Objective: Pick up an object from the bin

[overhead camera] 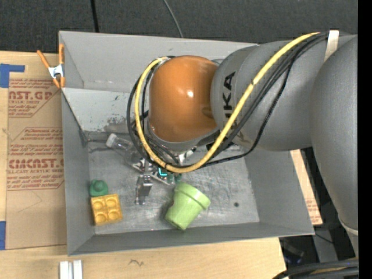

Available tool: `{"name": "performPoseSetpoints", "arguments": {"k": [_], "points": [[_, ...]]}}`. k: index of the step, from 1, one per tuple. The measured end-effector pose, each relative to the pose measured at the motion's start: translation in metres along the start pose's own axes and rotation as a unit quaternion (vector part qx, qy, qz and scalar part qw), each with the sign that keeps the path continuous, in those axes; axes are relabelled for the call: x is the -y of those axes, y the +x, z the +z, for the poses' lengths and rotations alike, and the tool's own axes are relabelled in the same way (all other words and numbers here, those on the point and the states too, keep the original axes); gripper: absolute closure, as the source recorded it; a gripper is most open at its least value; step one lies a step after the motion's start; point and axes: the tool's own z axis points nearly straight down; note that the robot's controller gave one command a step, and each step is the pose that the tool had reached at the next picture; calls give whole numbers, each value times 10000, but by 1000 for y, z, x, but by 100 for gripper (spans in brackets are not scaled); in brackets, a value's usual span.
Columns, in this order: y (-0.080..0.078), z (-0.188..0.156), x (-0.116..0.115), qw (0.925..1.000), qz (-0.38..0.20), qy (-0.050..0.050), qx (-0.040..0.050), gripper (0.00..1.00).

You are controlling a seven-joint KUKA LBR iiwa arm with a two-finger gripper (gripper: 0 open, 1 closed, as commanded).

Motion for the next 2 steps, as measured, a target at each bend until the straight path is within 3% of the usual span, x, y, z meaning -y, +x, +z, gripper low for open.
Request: {"name": "performPoseSetpoints", "arguments": {"k": [1,2], "points": [[-2,-4,1,10000,10,-7,37,0],[9,47,-21,9980,-635,-4,51,0]]}}
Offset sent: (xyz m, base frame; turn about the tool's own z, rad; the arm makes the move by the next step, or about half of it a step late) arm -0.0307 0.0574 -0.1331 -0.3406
